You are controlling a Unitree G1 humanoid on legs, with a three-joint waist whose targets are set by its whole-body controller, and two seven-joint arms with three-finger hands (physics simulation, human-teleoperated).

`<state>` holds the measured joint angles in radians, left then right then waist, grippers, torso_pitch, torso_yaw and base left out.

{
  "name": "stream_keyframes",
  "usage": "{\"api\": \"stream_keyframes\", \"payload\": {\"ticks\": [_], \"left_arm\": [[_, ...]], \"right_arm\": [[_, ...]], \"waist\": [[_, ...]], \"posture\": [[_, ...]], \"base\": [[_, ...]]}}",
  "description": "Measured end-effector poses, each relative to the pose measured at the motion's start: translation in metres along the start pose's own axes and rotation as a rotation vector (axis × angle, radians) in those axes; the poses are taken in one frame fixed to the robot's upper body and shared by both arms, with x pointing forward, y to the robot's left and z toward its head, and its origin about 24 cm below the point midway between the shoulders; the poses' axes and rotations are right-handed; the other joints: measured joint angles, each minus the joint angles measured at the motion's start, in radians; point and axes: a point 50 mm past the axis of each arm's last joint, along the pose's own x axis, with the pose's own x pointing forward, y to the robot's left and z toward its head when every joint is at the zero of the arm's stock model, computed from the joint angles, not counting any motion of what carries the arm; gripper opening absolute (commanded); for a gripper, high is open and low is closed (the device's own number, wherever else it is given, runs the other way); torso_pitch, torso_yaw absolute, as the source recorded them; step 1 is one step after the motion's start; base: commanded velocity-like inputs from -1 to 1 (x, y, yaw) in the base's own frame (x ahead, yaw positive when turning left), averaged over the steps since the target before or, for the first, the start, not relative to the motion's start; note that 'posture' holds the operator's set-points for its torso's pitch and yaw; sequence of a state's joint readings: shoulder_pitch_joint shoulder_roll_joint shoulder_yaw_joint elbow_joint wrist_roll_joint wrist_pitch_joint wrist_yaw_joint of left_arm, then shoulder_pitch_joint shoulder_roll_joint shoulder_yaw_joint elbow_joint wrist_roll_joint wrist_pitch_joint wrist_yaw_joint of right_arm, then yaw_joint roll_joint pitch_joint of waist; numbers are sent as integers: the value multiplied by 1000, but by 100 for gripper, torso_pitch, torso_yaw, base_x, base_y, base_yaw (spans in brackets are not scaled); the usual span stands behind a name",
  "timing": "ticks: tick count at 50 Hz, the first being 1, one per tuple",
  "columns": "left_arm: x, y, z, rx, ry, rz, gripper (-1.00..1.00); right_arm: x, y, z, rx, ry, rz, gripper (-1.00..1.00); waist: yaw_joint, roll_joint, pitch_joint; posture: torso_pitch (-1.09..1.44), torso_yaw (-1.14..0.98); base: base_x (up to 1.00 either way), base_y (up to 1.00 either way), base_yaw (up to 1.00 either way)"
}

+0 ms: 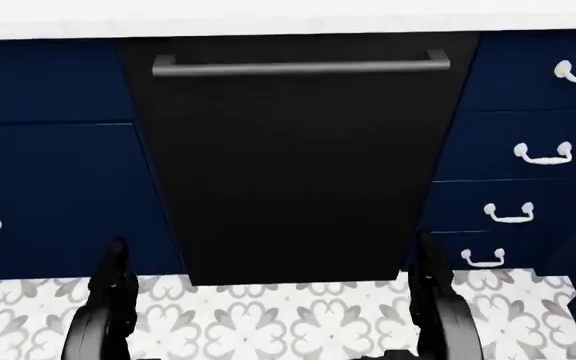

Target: Place the strawberry and the asparagus on separate cutting boards.

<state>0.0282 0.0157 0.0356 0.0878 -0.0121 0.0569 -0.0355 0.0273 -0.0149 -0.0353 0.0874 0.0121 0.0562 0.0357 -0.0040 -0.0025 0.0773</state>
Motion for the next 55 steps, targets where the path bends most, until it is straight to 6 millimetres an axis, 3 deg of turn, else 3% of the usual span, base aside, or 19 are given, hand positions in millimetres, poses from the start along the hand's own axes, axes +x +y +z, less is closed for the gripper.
{"api": "stream_keyframes", "payload": {"ticks": [1,3,5,7,10,14,20,25,34,38,42,45,47,50,53,55], "left_arm": [[1,1,8,5,-16,-2,100],[5,3,38,22,-107,-5,100],[5,4,57,30,-158,-6,100],[4,2,65,39,-165,-17,100],[5,1,76,55,-157,-30,100],[11,4,92,86,-151,-30,100],[23,11,136,150,-199,-12,100],[32,9,166,192,-239,-22,100],[49,4,215,238,-298,-43,100],[54,7,225,252,-298,-35,100],[48,13,237,257,-343,-6,100],[44,14,240,258,-360,6,100],[42,12,239,256,-360,-1,100],[39,8,235,245,-356,-16,100],[37,10,231,239,-344,-10,100],[34,11,232,234,-349,-1,100]], "right_arm": [[0,0,9,-12,-18,6,100],[5,2,45,-41,-127,14,100],[8,7,69,-55,-200,26,100],[11,12,82,-60,-229,43,100],[15,18,97,-65,-244,61,100],[20,19,108,-83,-238,71,100],[33,11,144,-109,-296,51,100],[40,17,165,-115,-340,82,100],[53,14,200,-107,-390,66,100],[56,18,209,-104,-393,81,100],[53,22,219,-102,-439,96,100],[54,22,217,-96,-436,95,100],[54,19,215,-93,-424,82,100],[55,16,210,-85,-401,60,100],[54,21,214,-88,-410,73,100],[51,23,218,-88,-429,82,100]], "waist": [[-1,-3,-5],[6,-3,-46],[6,-10,-33],[7,-8,-56],[9,-3,-66],[11,0,-67],[8,1,-68],[10,4,-74],[6,4,-57],[10,4,-55],[15,-15,-52],[17,-22,-43],[10,-11,-40],[8,-20,-38],[13,3,-27],[9,32,-14]], "posture": [[0,0],[0,0],[0,0],[0,0],[0,0],[0,0],[0,0],[0,0],[0,0],[0,0],[0,0],[0,0],[0,0],[0,0],[0,0],[0,0]], "base": [[0,0,0],[0,0,0],[0,0,0],[0,0,0],[0,0,0],[0,0,0],[0,0,0],[0,-5,0],[1,-1,0],[7,-9,0],[11,-16,0],[15,-22,0],[15,-23,0],[17,-33,0],[20,-43,0],[23,-59,0]]}}
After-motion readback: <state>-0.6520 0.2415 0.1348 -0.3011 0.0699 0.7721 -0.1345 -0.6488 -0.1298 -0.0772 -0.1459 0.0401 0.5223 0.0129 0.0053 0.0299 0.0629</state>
